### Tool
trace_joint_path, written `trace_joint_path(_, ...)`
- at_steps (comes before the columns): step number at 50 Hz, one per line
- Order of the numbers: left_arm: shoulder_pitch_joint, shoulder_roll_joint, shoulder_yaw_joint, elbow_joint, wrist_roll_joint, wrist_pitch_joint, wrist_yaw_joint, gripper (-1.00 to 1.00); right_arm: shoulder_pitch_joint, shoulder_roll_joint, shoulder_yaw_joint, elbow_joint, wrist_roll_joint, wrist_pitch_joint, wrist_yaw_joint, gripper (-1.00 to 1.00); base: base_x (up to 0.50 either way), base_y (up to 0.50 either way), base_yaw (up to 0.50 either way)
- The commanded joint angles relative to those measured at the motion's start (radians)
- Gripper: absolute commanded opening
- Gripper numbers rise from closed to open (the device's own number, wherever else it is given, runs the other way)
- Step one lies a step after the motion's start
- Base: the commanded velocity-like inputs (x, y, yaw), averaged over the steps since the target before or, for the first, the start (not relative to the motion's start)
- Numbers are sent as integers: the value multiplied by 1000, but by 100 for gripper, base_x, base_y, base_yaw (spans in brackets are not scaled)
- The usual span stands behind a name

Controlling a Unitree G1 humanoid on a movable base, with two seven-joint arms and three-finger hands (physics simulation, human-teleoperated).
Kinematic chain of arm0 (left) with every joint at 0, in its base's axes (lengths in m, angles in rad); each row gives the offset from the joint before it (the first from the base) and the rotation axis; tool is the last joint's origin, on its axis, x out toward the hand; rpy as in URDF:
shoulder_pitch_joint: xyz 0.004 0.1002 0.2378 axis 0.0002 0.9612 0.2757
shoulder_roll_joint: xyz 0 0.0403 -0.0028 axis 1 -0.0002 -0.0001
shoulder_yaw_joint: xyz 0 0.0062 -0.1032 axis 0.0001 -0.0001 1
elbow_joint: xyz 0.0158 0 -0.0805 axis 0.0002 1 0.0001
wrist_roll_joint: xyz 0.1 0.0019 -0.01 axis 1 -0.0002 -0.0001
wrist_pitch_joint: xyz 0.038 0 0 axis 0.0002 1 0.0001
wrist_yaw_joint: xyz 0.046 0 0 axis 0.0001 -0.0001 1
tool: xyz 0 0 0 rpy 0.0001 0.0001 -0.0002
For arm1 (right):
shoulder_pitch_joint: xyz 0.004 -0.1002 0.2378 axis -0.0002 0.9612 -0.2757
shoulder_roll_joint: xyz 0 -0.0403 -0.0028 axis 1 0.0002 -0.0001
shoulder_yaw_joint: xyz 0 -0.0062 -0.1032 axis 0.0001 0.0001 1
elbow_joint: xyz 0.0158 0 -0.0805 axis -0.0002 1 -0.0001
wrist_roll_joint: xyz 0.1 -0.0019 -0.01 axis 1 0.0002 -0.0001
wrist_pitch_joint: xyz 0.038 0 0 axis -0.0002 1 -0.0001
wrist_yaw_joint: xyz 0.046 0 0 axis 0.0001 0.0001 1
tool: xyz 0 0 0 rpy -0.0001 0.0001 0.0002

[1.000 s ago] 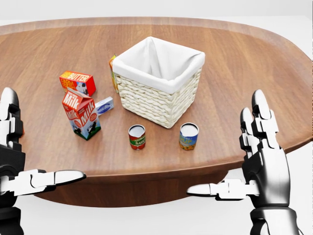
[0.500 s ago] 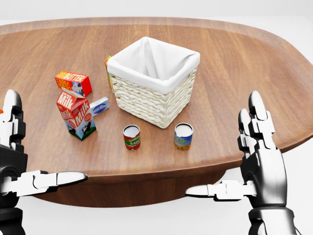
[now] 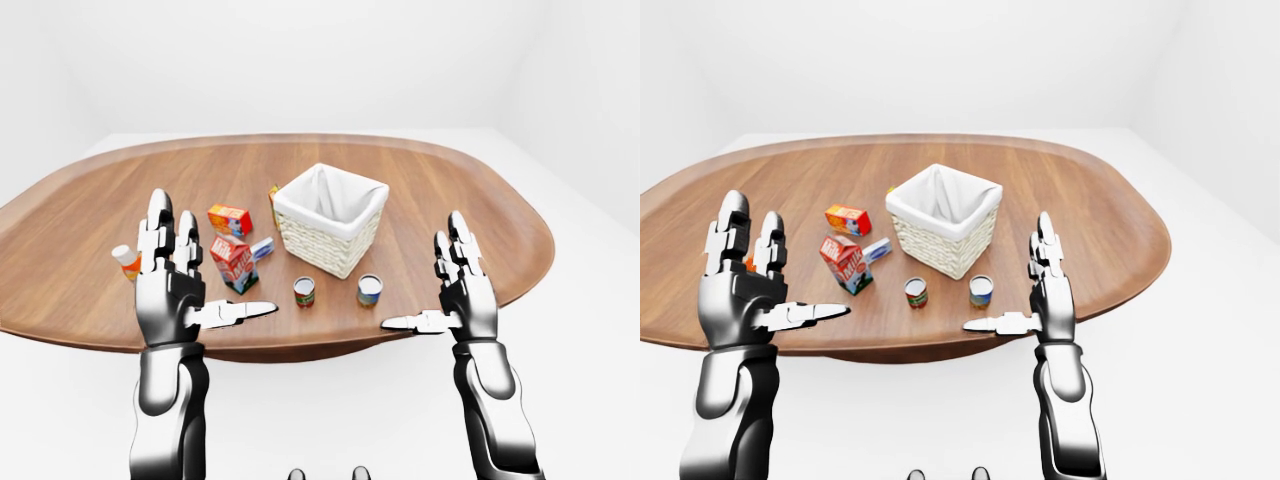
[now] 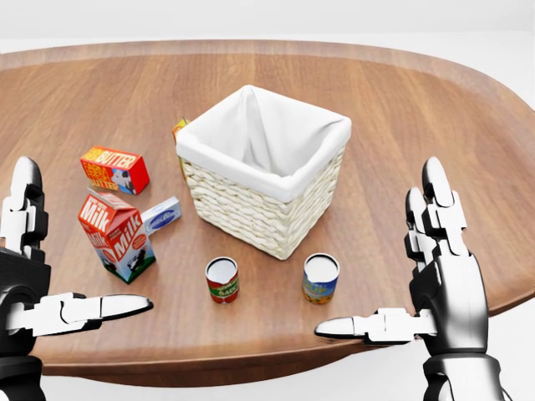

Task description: Pick up the alphabet soup, and put it in the basket.

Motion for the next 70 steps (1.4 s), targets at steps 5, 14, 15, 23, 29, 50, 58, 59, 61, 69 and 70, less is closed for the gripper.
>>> trace_joint_path(5,0,-1,-2,2,2,0,-1,100,-2,0,0,11,0,-6,1,100,37,0,0)
trace_joint_path(14,1,-1,-3,1,1,0,-1,100,0,0,0,4,1,0,1,100,34,-4,0)
trace_joint_path(15,1,-1,-3,0,1,0,-1,100,0,0,0,4,1,1,1,100,33,-5,0)
trace_joint_path(23,3,-1,-3,2,0,0,-3,100,0,0,1,8,-2,1,-1,100,28,-5,0)
trace_joint_path(29,3,-1,-4,1,0,0,-2,100,-1,0,1,11,-3,-1,-1,100,28,-5,0)
trace_joint_path(50,5,-2,-6,2,1,0,-3,100,2,0,6,14,-11,-9,1,100,25,-5,0)
trace_joint_path(58,5,-2,-5,3,2,0,-4,100,0,0,8,33,-18,-22,0,100,9,0,0)
trace_joint_path(59,5,-2,-5,5,2,0,-4,100,0,0,8,34,-19,-21,0,100,0,0,0)
trace_joint_path(61,3,-2,-4,10,2,0,-5,100,1,0,8,28,-19,-17,-1,100,0,0,0)
trace_joint_path(69,1,-1,-2,3,-1,0,-2,100,10,0,16,38,-37,-29,-3,100,0,0,0)
trace_joint_path(70,2,-1,-3,-1,-1,0,-1,100,14,0,19,45,-43,-37,-3,100,0,0,0)
